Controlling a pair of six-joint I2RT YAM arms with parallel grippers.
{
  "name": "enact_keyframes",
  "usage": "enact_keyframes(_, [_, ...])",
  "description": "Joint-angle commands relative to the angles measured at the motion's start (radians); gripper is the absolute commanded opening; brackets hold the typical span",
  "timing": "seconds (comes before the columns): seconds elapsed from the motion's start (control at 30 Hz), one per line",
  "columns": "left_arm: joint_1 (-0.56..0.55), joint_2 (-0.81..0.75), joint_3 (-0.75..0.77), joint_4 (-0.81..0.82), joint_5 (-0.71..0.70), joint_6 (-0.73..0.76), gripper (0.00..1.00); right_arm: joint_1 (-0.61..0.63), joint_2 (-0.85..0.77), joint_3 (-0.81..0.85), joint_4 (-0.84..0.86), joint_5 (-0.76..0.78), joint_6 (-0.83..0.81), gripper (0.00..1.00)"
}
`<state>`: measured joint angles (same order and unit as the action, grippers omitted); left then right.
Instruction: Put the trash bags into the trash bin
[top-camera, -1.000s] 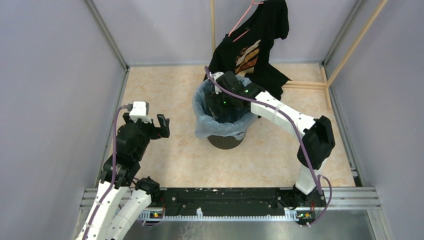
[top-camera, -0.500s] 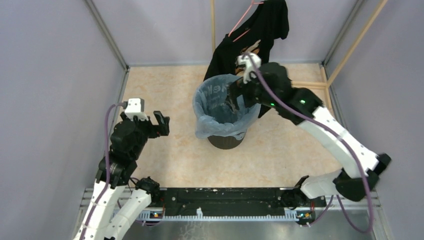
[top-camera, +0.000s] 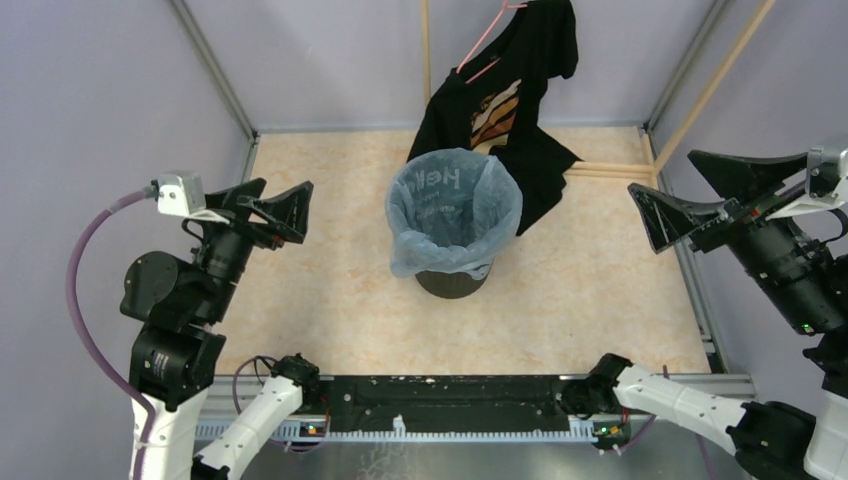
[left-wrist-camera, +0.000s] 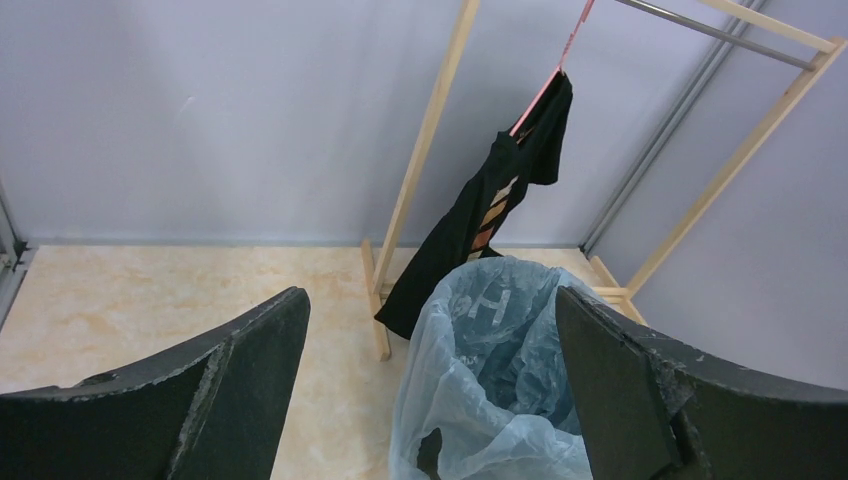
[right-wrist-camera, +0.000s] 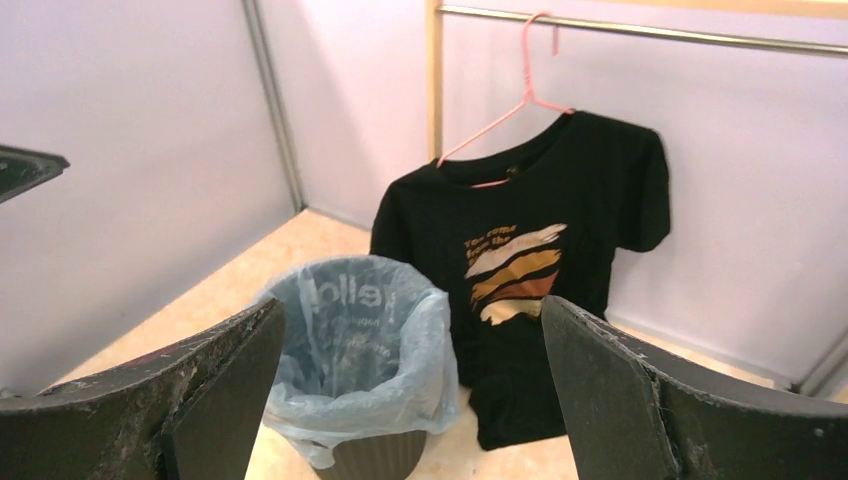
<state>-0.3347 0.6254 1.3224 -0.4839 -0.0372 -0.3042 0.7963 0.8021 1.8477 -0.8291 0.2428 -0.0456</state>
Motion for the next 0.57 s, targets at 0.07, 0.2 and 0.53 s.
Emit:
enact_keyframes(0.07, [0.002,0.013,0.007,0.044,0.009,-0.08,0.99,0.007,-0.008,-0.104,0.036,0.089,0.001,0.99])
enact_keyframes(0.2, [0.002,0.036,0.072,-0.022,0.009,-0.096,0.99,0.007,-0.031,-0.126,0.023,0.104,0.03,0.99])
enact_keyframes(0.53, [0.002,0.034,0.099,-0.071,-0.056,-0.069,0.99,0.007,-0.122,-0.234,0.079,0.138,0.08,0.99])
